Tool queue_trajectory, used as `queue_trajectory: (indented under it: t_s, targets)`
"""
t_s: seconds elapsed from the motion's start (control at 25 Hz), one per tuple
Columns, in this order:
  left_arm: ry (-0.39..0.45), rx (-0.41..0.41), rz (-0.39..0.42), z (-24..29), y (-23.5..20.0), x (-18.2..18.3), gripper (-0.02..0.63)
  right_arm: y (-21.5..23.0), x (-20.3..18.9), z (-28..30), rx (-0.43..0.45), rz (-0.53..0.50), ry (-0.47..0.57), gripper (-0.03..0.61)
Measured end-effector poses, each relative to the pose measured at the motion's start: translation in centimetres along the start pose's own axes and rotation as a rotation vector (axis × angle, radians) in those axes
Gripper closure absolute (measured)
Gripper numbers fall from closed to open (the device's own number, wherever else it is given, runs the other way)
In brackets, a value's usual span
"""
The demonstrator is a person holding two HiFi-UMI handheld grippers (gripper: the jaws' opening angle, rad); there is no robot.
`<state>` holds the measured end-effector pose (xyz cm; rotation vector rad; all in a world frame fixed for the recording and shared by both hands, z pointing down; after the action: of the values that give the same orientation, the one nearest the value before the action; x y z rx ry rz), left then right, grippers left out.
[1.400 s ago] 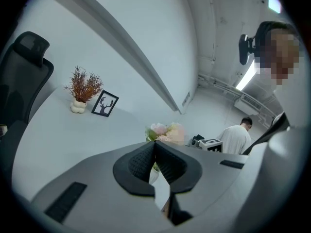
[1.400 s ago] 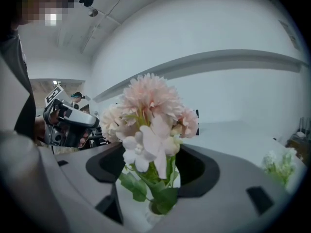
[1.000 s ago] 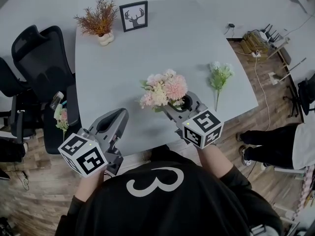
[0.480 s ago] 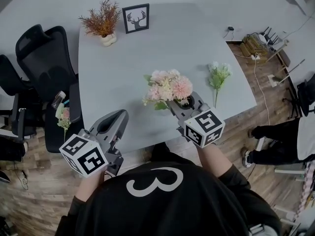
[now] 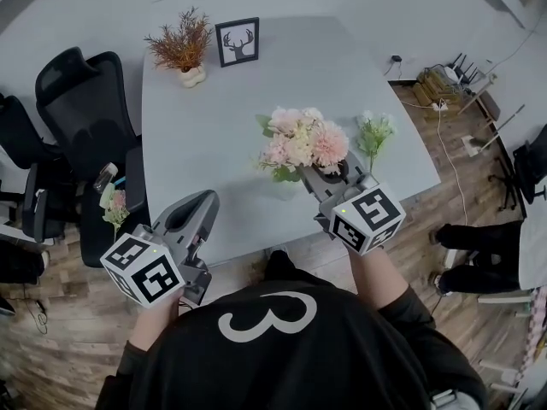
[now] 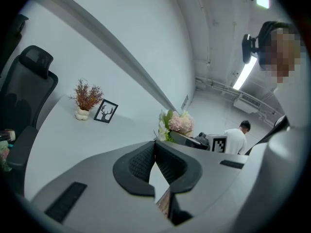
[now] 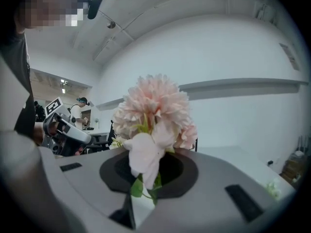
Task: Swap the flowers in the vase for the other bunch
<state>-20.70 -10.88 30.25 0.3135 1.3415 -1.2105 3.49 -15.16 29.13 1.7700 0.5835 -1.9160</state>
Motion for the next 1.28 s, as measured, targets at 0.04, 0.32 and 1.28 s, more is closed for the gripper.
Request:
queue_trajectory:
  t_s: [0.04, 0.32, 1.28]
  targets:
    - [0.004, -0.003, 0.002, -0.3, 0.1, 0.1, 0.601, -0.2, 0.6, -0.3, 0.001, -0.006, 0.013, 0.506]
    - [0.034, -0.028, 0.007, -1.1, 0.5, 0.7, 0.601, -1.2, 4.1, -3.2, -0.038, -0.042, 0.116, 0.511]
    - [-0.080, -0.123, -0.027, 6.8, 2.6, -0.9, 0.601, 6.5, -1.1, -8.2, -0.130, 0.137, -0.136, 0.522]
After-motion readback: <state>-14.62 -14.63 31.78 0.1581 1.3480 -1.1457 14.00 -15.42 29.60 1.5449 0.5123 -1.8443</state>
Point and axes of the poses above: the fingertips, and each gripper's own axes: z forward along the fingers, y to its right, x out of its top, the point moved 7 cm from there along -z, backward along the fingers, and after that the axes turned 15 degrees about x, right-handed, at the moved point
